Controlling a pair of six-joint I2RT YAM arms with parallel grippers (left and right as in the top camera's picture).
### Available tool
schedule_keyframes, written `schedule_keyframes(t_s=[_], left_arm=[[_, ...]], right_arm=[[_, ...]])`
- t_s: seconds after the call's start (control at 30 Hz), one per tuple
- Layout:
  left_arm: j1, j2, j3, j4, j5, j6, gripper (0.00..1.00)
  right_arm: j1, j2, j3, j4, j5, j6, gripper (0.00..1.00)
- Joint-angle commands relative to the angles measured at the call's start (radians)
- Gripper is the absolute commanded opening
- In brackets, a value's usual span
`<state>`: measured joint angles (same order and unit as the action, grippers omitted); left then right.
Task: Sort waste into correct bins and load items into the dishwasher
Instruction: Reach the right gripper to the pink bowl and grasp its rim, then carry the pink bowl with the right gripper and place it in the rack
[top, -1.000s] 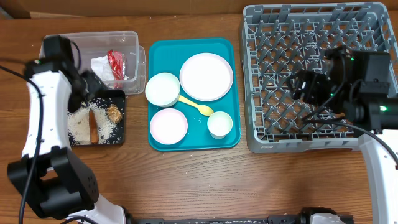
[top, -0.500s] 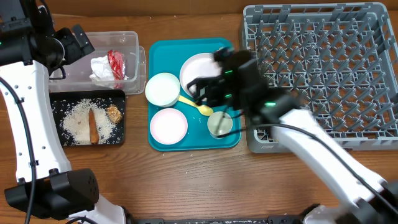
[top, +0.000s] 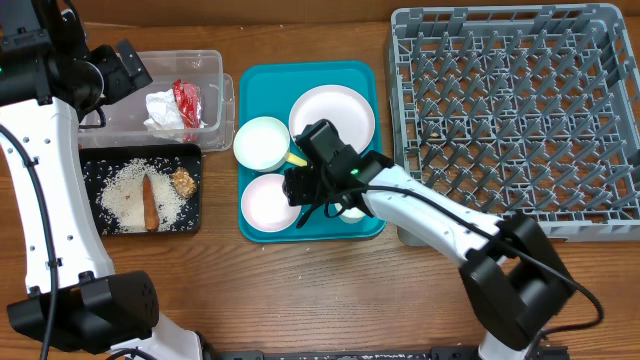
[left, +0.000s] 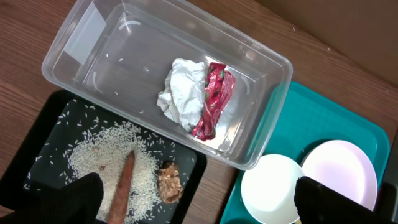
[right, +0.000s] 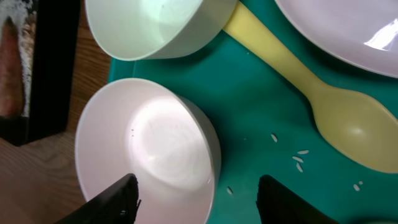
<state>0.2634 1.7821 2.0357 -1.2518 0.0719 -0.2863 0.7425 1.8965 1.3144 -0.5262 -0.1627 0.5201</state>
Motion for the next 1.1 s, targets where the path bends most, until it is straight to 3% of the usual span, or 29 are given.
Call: schedule_keyframes(t_s=[0.0, 0.17, 0.43, 0.6, 0.8, 0.93, 1.07], left_arm=[[-0.003, -0.010, 0.014, -0.001, 0.006, 0.018, 1.00], [-0.003, -0.010, 0.014, -0.001, 0.006, 0.018, 1.00], [-0.003, -0.010, 0.014, -0.001, 0.006, 0.018, 1.00], [-0.003, -0.010, 0.014, -0.001, 0.006, 0.018, 1.00], [-0.003, -0.010, 0.014, -0.001, 0.006, 0.018, 1.00], [-0.003, -0.010, 0.014, -0.001, 0.006, 0.018, 1.00], [-0.003, -0.010, 0.014, -0.001, 0.006, 0.018, 1.00]], right_arm=[[0.013, 0.044, 0.015, 0.022, -0.014, 0.018, 0.61], [0.020, 0.070, 0.015, 0.032, -0.018, 0.035, 0.43], [0.021, 0.077, 0.018, 0.036, -0.014, 0.050, 0.04], [0.005, 0.037, 0.083, -0.028, -0.013, 0.048, 0.04], [-0.029, -0.098, 0.297, -0.265, 0.042, -0.029, 0.04], [-0.063, -0.166, 0.406, -0.400, 0.340, -0.031, 0.04], [-0.116, -0.207, 0.416, -0.422, 0.829, -0.030, 0.04]])
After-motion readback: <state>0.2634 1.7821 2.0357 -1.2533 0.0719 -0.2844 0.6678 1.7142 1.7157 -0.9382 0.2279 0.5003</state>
